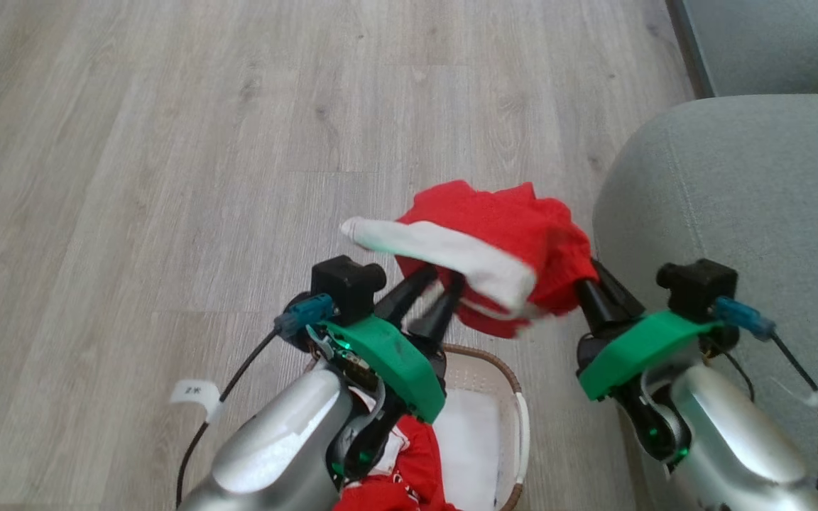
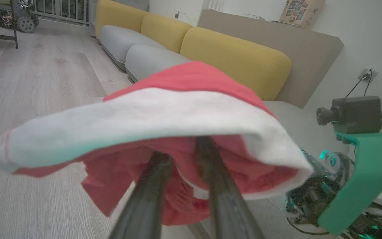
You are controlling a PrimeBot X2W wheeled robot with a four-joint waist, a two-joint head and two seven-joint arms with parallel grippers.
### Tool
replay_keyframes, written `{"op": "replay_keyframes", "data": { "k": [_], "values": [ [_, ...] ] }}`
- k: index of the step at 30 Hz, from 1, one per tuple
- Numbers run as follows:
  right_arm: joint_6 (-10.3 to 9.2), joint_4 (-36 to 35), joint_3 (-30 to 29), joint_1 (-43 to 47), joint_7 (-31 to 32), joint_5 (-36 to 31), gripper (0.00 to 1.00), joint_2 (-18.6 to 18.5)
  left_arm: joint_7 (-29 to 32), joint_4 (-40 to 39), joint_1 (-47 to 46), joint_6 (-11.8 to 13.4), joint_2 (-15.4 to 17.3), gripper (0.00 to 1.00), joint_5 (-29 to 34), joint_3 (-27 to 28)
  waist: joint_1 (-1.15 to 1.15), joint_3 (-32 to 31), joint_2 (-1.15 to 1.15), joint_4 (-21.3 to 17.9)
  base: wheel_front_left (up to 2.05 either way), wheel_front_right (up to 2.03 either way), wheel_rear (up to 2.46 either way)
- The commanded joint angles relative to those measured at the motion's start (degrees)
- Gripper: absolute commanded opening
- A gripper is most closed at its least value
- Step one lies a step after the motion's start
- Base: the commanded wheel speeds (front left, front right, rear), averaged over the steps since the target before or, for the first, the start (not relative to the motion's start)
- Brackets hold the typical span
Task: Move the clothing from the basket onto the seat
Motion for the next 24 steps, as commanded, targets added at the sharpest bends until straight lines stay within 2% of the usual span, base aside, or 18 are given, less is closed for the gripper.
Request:
{"op": "replay_keyframes", "data": {
  "k": [1, 10, 24],
  "values": [
    [-0.01, -3.4, -1.1, -0.1, -0.4, -1.1, 0.0, 0.1, -0.5, -1.9, -2.0, 0.3, 0.4, 1.0, -0.3, 1.6, 0.0, -0.1, 0.0, -0.5, 0.0, 0.0, 0.0],
    [-0.01, -11.1, -6.9, 1.8, -0.4, -5.1, 0.0, -1.4, -0.7, -1.8, -0.4, 0.5, 0.8, 1.0, -0.6, 0.8, 0.0, -0.2, 0.0, -3.8, 0.0, 0.0, 0.0],
    [-0.01, -24.2, -14.7, 4.4, -0.4, -7.6, 0.0, -6.4, -3.0, -1.4, -1.1, 1.3, 1.5, 1.0, 1.5, -0.1, 0.0, 0.3, 0.0, -14.3, 0.0, 0.0, 0.0]
  ]
}}
